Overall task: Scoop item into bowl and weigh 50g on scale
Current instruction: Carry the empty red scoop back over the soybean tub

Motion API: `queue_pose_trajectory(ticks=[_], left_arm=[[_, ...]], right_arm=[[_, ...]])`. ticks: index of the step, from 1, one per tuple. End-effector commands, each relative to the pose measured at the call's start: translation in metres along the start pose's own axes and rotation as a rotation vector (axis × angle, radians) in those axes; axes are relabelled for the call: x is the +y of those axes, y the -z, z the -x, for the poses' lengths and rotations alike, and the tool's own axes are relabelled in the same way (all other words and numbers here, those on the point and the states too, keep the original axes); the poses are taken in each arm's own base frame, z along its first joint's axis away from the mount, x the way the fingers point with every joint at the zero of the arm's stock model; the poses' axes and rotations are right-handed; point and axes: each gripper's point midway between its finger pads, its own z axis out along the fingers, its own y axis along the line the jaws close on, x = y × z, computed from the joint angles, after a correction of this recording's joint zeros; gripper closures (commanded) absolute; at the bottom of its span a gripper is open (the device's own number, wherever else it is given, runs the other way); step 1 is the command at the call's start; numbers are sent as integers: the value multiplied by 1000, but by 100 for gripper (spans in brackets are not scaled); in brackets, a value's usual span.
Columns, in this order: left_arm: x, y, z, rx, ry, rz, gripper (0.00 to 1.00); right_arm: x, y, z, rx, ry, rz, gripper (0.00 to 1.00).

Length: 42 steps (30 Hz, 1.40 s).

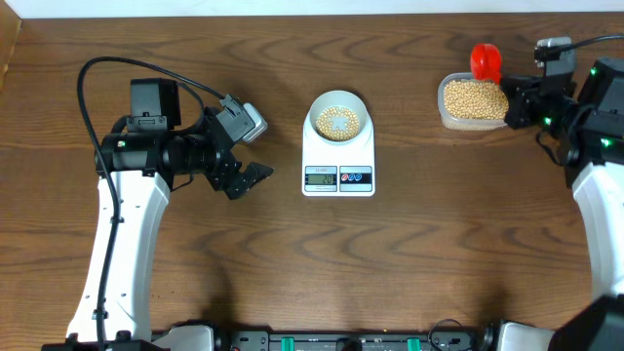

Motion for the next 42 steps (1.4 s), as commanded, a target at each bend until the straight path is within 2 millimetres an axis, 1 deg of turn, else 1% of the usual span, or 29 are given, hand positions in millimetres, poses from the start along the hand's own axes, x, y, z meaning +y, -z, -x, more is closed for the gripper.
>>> queue_pose_trajectory(ticks=[1, 3, 6, 8, 9, 10, 11, 14, 16, 18, 19, 22, 26, 30, 33, 35, 38, 39, 42], left_arm=[[0, 6, 8, -22, -32, 8, 2], [0, 6, 8, -22, -32, 8, 2], [0, 6, 8, -22, -32, 8, 2], [0, 6, 8, -22, -33, 9, 2], [0, 6, 8, -22, -32, 8, 2], [0, 6, 8, -22, -33, 9, 2], [0, 6, 8, -22, -32, 8, 2], [0, 6, 8, -22, -32, 8, 2], [0, 6, 8, -22, -32, 8, 2], [0, 6, 8, -22, -32, 8, 2], [0, 6, 8, -22, -33, 9, 2], [0, 6, 8, -22, -32, 8, 2], [0, 6, 8, -22, -32, 8, 2], [0, 6, 8, -22, -33, 9, 2], [0, 6, 8, -22, -32, 8, 2], [0, 6, 8, -22, -32, 8, 2], [0, 6, 8, -22, -32, 8, 2], [0, 6, 8, -22, -32, 8, 2], [0, 6, 8, -22, -32, 8, 2]], right_arm=[[-11, -3, -22, 111, 139, -115, 99], [-17, -6, -32, 166, 165, -186, 99], [-26, -9, -35, 201, 201, -293, 99], [-23, -16, -36, 216, 256, -302, 99], [-18, -24, -40, 233, 302, -284, 99], [-16, -28, -43, 245, 318, -284, 99], [-17, -33, -47, 264, 329, -300, 99], [-29, -44, -67, 356, 364, -393, 99], [-31, -49, -74, 388, 387, -414, 99], [-28, -53, -75, 393, 414, -423, 99], [-27, -54, -69, 379, 432, -448, 99], [-27, -54, -63, 377, 488, -488, 99], [-22, -56, -63, 379, 510, -476, 99], [-32, -48, -64, 414, 542, -540, 99], [-33, -48, -66, 423, 542, -544, 99], [-32, -52, -72, 438, 540, -524, 99], [-25, -63, -88, 467, 515, -457, 99], [-24, -67, -97, 488, 507, -432, 99], [-20, -71, -102, 486, 452, -415, 99]])
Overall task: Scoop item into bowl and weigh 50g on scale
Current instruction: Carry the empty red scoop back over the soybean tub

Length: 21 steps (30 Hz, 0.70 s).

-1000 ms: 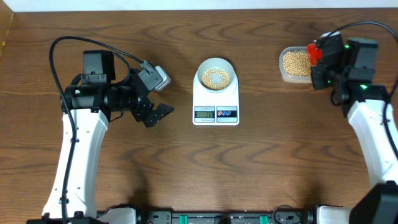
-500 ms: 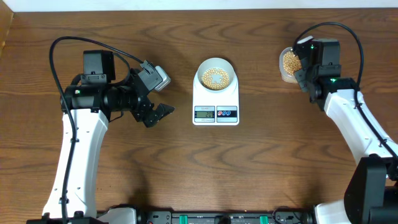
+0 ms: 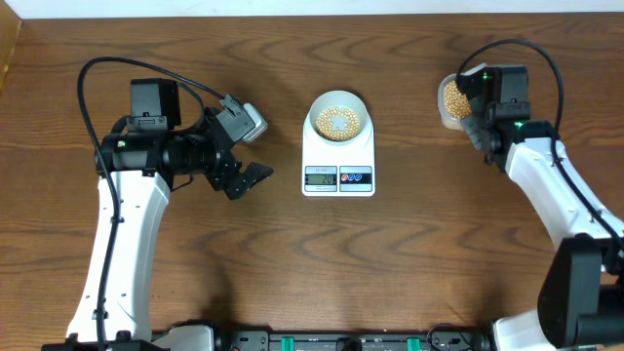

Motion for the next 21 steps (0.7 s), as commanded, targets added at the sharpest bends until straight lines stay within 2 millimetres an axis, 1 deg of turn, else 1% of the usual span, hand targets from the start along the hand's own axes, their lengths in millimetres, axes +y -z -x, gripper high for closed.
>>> queue_pose_trajectory(ticks=[1, 4, 5, 10, 12, 14, 21], left_arm=[[0, 6, 8, -22, -32, 8, 2], [0, 6, 8, -22, -32, 8, 2], [0, 6, 8, -22, -32, 8, 2], [0, 6, 8, -22, -32, 8, 2], [0, 6, 8, -22, -32, 8, 2], [-1, 6, 8, -21, -32, 8, 2], [0, 6, 8, -22, -32, 8, 2]], right_arm=[[18, -7, 1, -4, -56, 81, 99], [32, -3, 10, -47, -129, 170, 99], [37, -2, 12, -57, -190, 214, 99], [45, 0, 16, -77, -368, 343, 99], [41, -1, 15, -73, -453, 371, 99], [32, -3, 10, -60, -556, 387, 99], [12, -6, -1, -53, -738, 445, 99]])
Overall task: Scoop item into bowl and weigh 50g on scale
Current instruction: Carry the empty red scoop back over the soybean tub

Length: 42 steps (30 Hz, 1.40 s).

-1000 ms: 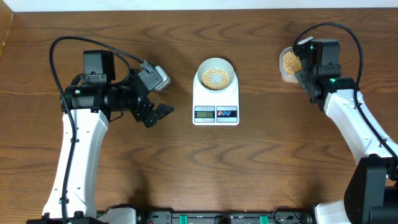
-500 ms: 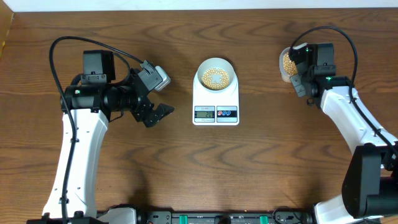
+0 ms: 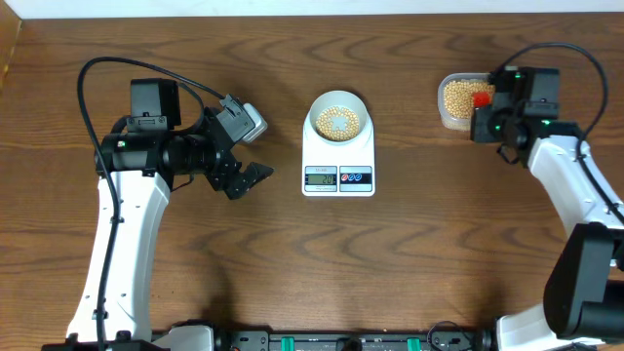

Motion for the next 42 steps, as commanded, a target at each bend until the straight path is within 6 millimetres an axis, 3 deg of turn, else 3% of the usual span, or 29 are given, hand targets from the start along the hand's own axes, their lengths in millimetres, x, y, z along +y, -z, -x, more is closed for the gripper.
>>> queue_pose_trajectory(ticks=[1, 19, 25, 42], left_arm=[[-1, 6, 8, -21, -32, 8, 2], [0, 6, 8, -22, -32, 8, 2], [0, 6, 8, -22, -32, 8, 2], [0, 6, 8, -21, -32, 8, 2]], right_arm=[[0, 2, 0, 7, -145, 92, 99], [-39, 32, 12, -74, -343, 345, 99], [-48, 34, 12, -82, -360, 336, 99], [-39, 48, 12, -89, -372, 471, 99]])
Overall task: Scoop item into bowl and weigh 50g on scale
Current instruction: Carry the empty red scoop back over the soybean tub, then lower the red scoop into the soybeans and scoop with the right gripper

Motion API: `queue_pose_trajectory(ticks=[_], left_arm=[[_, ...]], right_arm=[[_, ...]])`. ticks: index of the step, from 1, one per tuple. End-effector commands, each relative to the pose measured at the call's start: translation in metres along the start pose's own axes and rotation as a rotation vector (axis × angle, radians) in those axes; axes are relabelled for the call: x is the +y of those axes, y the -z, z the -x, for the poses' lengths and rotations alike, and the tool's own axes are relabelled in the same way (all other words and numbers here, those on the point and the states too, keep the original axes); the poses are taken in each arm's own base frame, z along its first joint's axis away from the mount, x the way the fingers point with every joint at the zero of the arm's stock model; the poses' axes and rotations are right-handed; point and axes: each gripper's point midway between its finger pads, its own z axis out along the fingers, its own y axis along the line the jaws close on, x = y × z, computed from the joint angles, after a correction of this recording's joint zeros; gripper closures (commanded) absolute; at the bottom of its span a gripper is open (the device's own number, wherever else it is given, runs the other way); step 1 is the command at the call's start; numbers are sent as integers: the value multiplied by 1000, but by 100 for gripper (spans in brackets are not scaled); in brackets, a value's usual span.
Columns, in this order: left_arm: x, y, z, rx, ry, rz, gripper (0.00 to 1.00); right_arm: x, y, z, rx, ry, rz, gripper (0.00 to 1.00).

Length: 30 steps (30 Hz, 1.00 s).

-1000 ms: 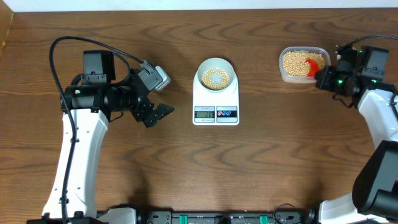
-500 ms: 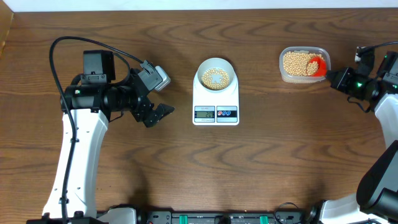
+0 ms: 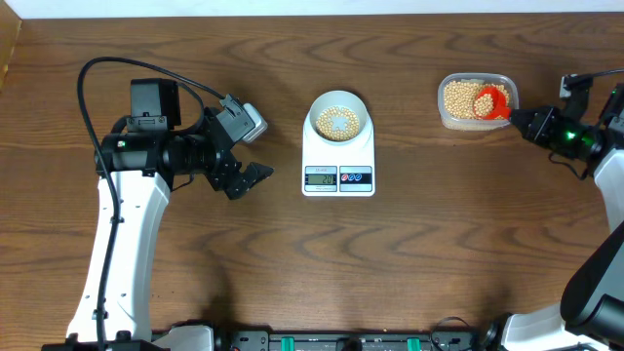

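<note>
A white bowl (image 3: 337, 121) holding tan beans stands on the white scale (image 3: 338, 172) at mid-table. At the back right a clear container (image 3: 466, 100) is full of the same beans. The red scoop (image 3: 488, 100) lies in its right part, cup among the beans, handle pointing right over the rim. My right gripper (image 3: 520, 119) sits just right of the container, its tips meeting the handle's end, apparently shut on it. My left gripper (image 3: 252, 179) hovers left of the scale, open with nothing in it.
The left arm's white link (image 3: 125, 244) runs down the left side of the table. The right arm (image 3: 595, 146) comes in from the right edge. The table's back edge lies just behind the container.
My right arm has swung out to the right, so the gripper is now right of the container. The scoop has shifted to the container's right part. The left arm is unchanged.
At first my right gripper held the red scoop up behind the container. Then the arm hung over the container, hiding the scoop. After that the scoop was down among the beans, and now it rests at the right rim with the gripper beside it.
</note>
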Motion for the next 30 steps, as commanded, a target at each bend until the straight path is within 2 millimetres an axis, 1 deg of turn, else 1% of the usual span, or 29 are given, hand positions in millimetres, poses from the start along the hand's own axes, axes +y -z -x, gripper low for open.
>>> queue_pose_trajectory(ticks=[1, 8, 15, 23, 30], left_arm=[[0, 6, 8, -21, -32, 8, 2], [0, 6, 8, -21, -32, 8, 2], [0, 6, 8, -21, -32, 8, 2], [0, 6, 8, -21, -32, 8, 2], [0, 6, 8, -21, -32, 8, 2]], right_arm=[[3, 2, -1, 8, -8, 37, 99], [11, 3, -4, 19, -15, 85, 99], [8, 5, -3, 13, -22, 79, 99], [9, 5, -3, 16, -76, 83, 99], [10, 5, -3, 17, -90, 90, 99]])
